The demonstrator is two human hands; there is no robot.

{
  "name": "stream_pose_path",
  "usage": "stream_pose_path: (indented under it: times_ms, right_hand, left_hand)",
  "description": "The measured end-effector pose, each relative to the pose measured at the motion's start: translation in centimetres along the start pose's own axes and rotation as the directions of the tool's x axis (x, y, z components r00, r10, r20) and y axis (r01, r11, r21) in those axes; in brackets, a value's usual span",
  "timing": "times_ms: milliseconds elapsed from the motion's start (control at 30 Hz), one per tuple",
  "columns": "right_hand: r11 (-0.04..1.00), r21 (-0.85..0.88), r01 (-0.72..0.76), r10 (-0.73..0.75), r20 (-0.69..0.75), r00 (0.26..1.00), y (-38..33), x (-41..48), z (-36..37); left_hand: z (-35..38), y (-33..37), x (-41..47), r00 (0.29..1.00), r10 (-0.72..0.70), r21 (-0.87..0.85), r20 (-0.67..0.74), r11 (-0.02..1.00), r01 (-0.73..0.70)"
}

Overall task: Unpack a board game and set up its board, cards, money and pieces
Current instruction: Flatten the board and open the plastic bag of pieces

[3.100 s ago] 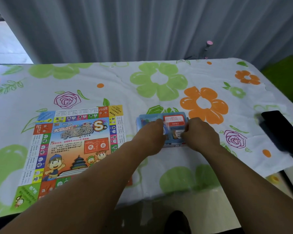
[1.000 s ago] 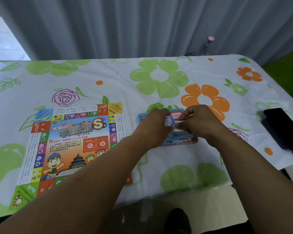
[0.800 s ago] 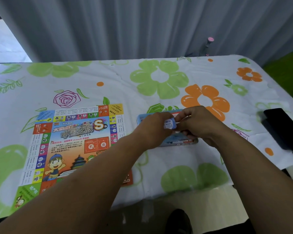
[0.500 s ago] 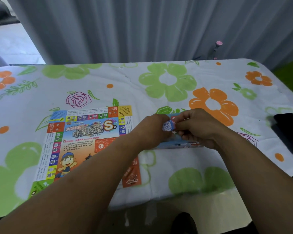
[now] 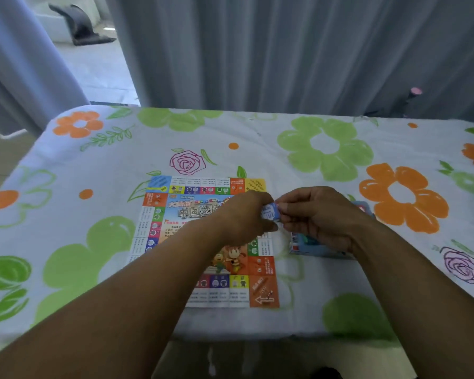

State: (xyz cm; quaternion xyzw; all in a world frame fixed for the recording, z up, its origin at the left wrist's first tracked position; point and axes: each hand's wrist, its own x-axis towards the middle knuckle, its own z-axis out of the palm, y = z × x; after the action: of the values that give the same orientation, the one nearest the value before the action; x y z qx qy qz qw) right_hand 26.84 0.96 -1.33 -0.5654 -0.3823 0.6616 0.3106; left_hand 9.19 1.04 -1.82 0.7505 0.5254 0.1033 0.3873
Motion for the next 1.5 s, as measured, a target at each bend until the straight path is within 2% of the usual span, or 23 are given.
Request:
stream_pose_path:
  times_ms: [167,500,700,800,900,967,1033,1200,1333,1500]
  right_hand:
    - [0.994,-0.105,0.028,-0.029,-0.007,1.000,-0.1,1.7,4.1]
    - [0.998,-0.062,0.021,-0.018,0.038,0.999,0.7,4.8,11.5]
    - [0.991,-0.122,0.048,-0.052,-0.023,0.998,1.5,6.9,15.1]
    - [0.996,-0.071,0.055,-0.060,-0.074,0.995,2.1,8.1,16.7]
    - [0.998,-0.035,0.043,-0.047,-0.134,0.990,2.7,9.1,18.5]
    - [0.999,-0.029,0.038,-0.042,-0.148,0.988,3.2,9.6,19.6]
    - [0.999,-0.033,0.033,-0.038,-0.154,0.987,3.9,10.1,20.6]
    - [0.987,-0.158,0.018,-0.054,-0.227,0.972,5.4,11.5,21.5]
    - [0.914,-0.401,0.059,-0.177,-0.264,0.948,6.0,12.2,22.1]
    - [0.857,-0.505,0.099,-0.248,-0.236,0.939,5.8,11.8,22.2]
  left_hand:
    - [-2.3,-2.9,-1.8,0.998,-0.023,0.020,-0.062,0.999,0.025]
    - [-5.3,-8.3,-4.4,0.981,-0.123,0.081,-0.147,0.987,0.136]
    - [-6.2,-10.8,-4.8,0.949,-0.211,0.100,-0.234,0.966,0.240]
    - [-7.0,-11.9,-5.1,0.898,-0.302,0.032,-0.319,0.944,0.329]
    - [-7.7,-13.4,-5.7,0.782,-0.489,-0.130,-0.387,0.868,0.478]
    - [-7.8,-14.5,-6.3,0.722,-0.586,-0.227,-0.367,0.809,0.542]
    - [-7.7,-15.3,-6.6,0.712,-0.618,-0.271,-0.334,0.786,0.556]
    - [-7.4,-15.6,-6.4,0.718,-0.610,-0.269,-0.337,0.793,0.547]
    - [-7.3,-15.4,-6.0,0.720,-0.606,-0.198,-0.339,0.794,0.575]
    - [-7.3,-15.1,-5.9,0.698,-0.624,-0.220,-0.352,0.780,0.587]
